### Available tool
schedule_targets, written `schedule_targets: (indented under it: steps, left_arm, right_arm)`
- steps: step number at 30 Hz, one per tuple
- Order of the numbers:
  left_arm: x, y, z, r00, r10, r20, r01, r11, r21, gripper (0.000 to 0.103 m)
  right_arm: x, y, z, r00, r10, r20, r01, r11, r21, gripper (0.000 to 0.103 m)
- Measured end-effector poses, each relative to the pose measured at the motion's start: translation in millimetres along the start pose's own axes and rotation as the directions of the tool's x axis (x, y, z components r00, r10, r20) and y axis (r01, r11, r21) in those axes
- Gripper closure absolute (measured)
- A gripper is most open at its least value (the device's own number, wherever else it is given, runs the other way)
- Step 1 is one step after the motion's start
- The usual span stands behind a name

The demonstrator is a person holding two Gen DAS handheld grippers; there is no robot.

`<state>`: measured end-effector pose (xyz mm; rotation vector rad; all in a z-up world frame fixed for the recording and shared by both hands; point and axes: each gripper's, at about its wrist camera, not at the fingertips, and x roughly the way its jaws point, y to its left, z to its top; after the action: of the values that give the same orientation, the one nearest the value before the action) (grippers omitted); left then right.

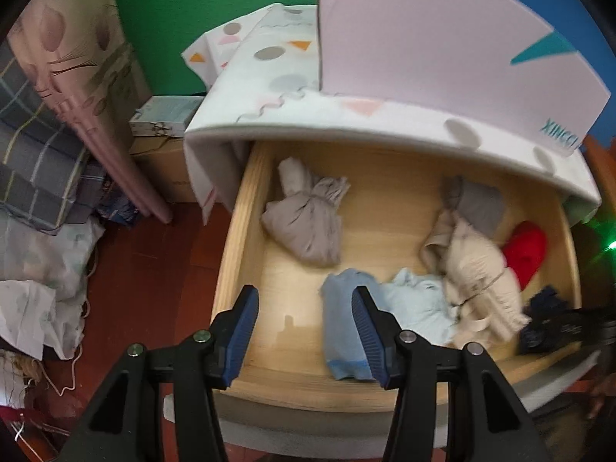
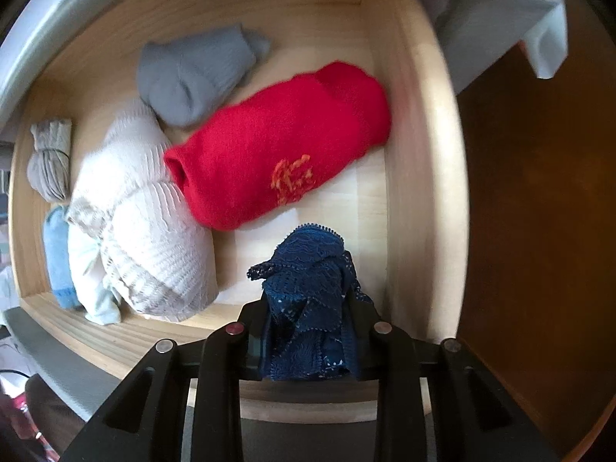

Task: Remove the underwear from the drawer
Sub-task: 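Return the left gripper to the drawer and grasp the blue sock, then carry the navy underwear into the pink box and release it while left holds blue sock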

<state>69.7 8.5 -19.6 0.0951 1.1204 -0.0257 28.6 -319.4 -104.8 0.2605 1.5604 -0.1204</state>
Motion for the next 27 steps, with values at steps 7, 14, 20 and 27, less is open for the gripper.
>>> schedule_targets:
  steps: [7,14,20,27]
  left_arm:
    - [9,-4,-5,1.000,0.027,0.009,-0.027,1.000,0.014,0.051]
    - [10,-7,-5,1.000,-0.023,0.021,0.022,1.000,0.018,0.051]
    - [17,0,-5,1.000,-0.016,-0.006,0.016,1.000,-0.004,0.051]
    - [17,1,-5,1.000,-0.022,-0.003,0.022,1.000,-0.012,0.051]
  right_arm:
    - [-30,-1,0,0.998,-0.003,0.068,0.004,1.000,-0.022,0.077]
    - [-89,5,8,0.986,0.019,0.167,-0.012,0.999,-0.043,0.077]
    - [-156,5,13,0.964,0.029,0.263,-0.008,0.997,-0.078,0.077]
    - [-229,9,32,0.925,0.033,0.378,0.010,0.994,-0.111,0.077]
